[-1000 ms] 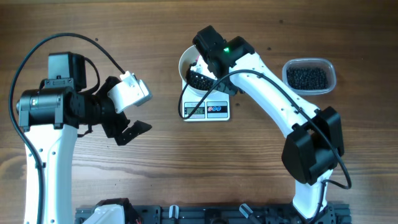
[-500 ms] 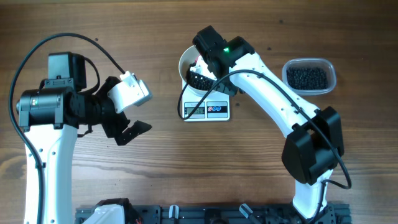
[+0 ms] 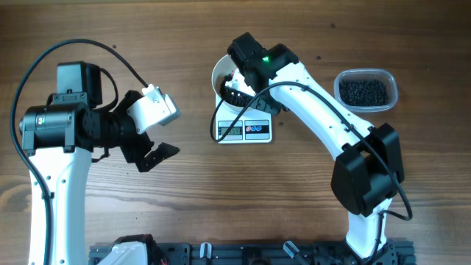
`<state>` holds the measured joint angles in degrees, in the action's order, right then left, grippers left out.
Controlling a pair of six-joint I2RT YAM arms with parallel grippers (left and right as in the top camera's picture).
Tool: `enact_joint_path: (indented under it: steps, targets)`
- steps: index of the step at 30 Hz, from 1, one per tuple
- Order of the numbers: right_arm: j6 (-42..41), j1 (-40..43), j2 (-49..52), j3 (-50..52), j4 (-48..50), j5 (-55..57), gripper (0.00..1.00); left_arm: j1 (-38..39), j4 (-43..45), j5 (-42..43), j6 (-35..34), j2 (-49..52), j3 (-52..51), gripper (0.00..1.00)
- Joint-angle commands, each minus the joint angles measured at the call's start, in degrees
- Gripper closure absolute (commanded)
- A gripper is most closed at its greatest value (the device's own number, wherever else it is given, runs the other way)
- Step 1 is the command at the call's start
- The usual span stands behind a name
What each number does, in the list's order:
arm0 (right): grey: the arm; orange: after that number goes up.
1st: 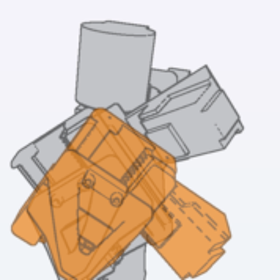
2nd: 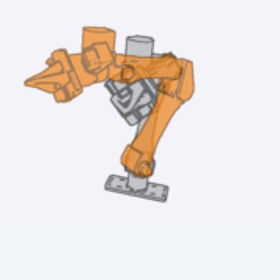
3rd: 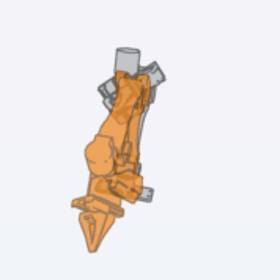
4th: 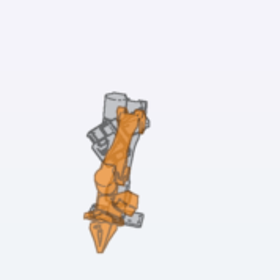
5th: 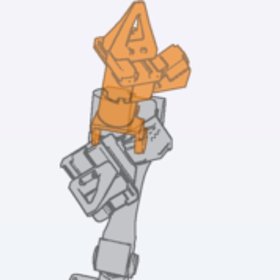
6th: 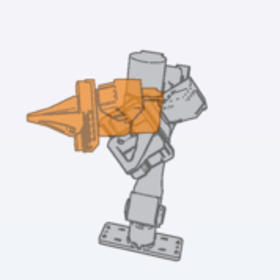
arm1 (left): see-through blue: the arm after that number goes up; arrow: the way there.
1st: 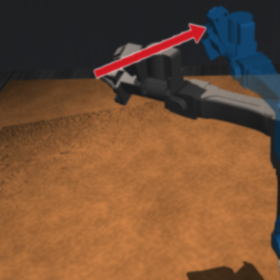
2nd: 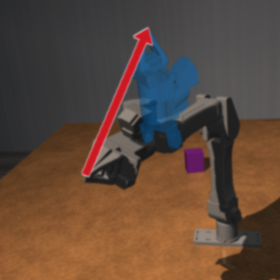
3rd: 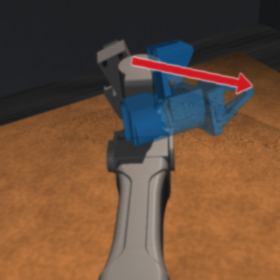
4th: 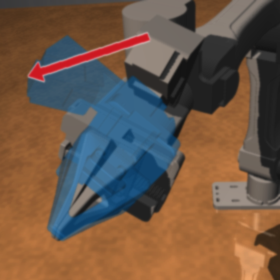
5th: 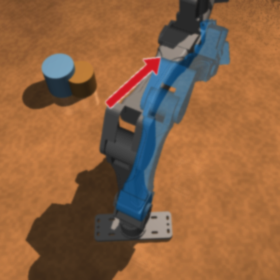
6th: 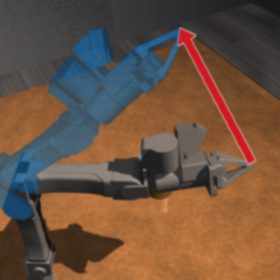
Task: Scoop item into bowl and weigh 150g on scale
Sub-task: 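Lower the pink scoop into the bowl and tilt it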
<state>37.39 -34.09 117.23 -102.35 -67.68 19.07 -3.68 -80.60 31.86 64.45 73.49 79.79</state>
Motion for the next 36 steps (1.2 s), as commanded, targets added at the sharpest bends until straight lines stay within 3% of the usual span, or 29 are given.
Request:
enact_joint_path:
  steps: [1, 24, 36]
  targets:
    - [-0.07, -0.09, -0.46, 0.31, -0.31, -4.11, 0.96, -0.24, -0.02, 1.27, 1.16, -0.57, 1.11, 0.0]
    - [-3.08, -0.02, -1.66, -1.22, -0.5, -9.16, 0.96, -0.24, -0.02, 1.27, 1.16, -0.57, 1.11, 0.0]
    - [-1.81, -0.02, -1.66, -1.29, -0.26, -3.54, 0.96, -0.24, -0.02, 1.27, 1.16, -0.57, 1.11, 0.0]
